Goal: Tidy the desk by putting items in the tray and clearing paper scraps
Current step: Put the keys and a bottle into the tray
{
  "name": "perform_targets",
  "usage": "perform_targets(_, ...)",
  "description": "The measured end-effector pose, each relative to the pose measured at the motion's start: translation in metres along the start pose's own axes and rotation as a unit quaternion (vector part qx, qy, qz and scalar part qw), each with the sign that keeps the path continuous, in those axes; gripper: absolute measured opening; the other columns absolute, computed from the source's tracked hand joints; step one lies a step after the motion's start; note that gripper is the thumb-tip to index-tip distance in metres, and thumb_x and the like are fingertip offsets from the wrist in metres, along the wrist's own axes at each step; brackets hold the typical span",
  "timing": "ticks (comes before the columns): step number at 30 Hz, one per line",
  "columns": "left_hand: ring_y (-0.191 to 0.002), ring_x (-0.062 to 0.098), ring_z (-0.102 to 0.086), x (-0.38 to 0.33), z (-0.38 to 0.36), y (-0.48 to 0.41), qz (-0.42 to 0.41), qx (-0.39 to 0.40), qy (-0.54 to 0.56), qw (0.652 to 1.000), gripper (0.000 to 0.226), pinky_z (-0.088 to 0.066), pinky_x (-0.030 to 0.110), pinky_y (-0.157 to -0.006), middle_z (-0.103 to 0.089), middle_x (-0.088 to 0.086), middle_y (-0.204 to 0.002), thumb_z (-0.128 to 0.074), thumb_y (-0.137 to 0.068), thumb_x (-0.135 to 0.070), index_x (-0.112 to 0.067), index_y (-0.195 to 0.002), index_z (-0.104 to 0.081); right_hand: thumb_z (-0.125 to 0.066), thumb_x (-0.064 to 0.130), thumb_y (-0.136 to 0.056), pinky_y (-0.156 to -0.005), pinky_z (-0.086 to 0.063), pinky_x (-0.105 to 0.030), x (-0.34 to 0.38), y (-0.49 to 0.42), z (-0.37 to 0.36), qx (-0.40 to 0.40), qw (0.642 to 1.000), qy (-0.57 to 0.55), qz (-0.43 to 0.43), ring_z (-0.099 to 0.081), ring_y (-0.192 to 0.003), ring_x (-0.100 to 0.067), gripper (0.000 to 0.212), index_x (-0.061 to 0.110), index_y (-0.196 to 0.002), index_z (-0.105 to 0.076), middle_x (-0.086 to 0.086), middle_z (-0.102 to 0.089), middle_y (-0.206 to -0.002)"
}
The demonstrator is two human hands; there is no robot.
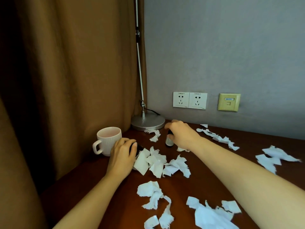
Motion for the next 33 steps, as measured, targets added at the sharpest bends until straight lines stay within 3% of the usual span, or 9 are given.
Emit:
perform_targets(8,-0.102,0.012,-0.056,-0.033,0.036,-0.01,-0.013,0.004,0.014,1.0,0.024,-0.038,0.018,-0.084,-0.064,0.005,-0.112,-0.05,-0.093,-0.002,-0.013,-0.108,-0.066,-0.054,0.016,-0.094,-0.089,-0.049,-0.044,-0.014,0.041,0.051,-0.03,0.999,0.018,-0.004,-0.054,-0.11,-0.037,0.031,0.008,-0.124,-0.055,-0.014,-0.052,-0.121)
perform_targets(18,-0.1,0.015,-0.061,-0.107,0.061,-0.004,-0.091,0.013,0.009,0.996,0.018,-0.047,0.027,-0.087,-0.067,0.001,-0.104,-0.055,-0.092,-0.007,-0.016,-0.103,-0.067,-0.055,0.019,-0.093,-0.096,-0.047,-0.042,-0.041,0.105,0.11,-0.059,0.997,0.039,-0.024,-0.052,-0.118,-0.032,0.037,0.012,-0.13,-0.052,-0.011,-0.052,-0.13)
perform_targets(22,-0.101,0.013,-0.059,-0.151,0.067,0.002,-0.153,0.014,0.012,0.988,0.02,-0.046,0.023,-0.087,-0.065,-0.001,-0.106,-0.054,-0.093,-0.008,-0.015,-0.107,-0.065,-0.054,0.02,-0.094,-0.101,-0.043,-0.04,-0.056,0.132,0.13,-0.064,0.996,0.039,-0.049,-0.047,-0.126,-0.031,0.042,0.014,-0.135,-0.048,-0.011,-0.05,-0.137)
perform_targets(25,-0.1,0.015,-0.06,-0.188,0.066,0.008,-0.19,0.025,0.016,0.981,0.021,-0.051,0.031,-0.091,-0.065,0.0,-0.107,-0.053,-0.093,-0.008,-0.015,-0.108,-0.065,-0.052,0.018,-0.095,-0.099,-0.041,-0.037,-0.071,0.151,0.145,-0.057,0.996,0.04,-0.062,-0.047,-0.126,-0.029,0.039,0.016,-0.134,-0.049,-0.009,-0.051,-0.138)
perform_targets(29,-0.092,0.016,-0.06,-0.24,0.054,0.015,-0.229,0.071,0.026,0.97,0.018,-0.051,0.035,-0.087,-0.066,-0.003,-0.097,-0.054,-0.092,-0.009,-0.018,-0.101,-0.066,-0.053,0.02,-0.094,-0.095,-0.043,-0.038,-0.099,0.181,0.167,-0.048,0.992,0.06,-0.102,-0.05,-0.121,-0.032,0.036,0.02,-0.13,-0.052,-0.01,-0.053,-0.132)
perform_targets(33,-0.085,0.017,-0.062,-0.295,0.036,0.023,-0.27,0.158,0.05,0.949,0.012,-0.051,0.03,-0.079,-0.064,-0.002,-0.086,-0.059,-0.088,-0.006,-0.012,-0.093,-0.069,-0.055,0.023,-0.094,-0.093,-0.043,-0.035,-0.132,0.215,0.181,-0.039,0.987,0.072,-0.142,-0.053,-0.119,-0.031,0.035,0.018,-0.128,-0.054,-0.011,-0.057,-0.13)
Point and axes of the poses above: each hand's wrist, its own y-axis away from the middle knuckle, its own z-axis out of the back of the hand, x = y × z, the point moved 1 cm from there along -y, towards the middle knuckle
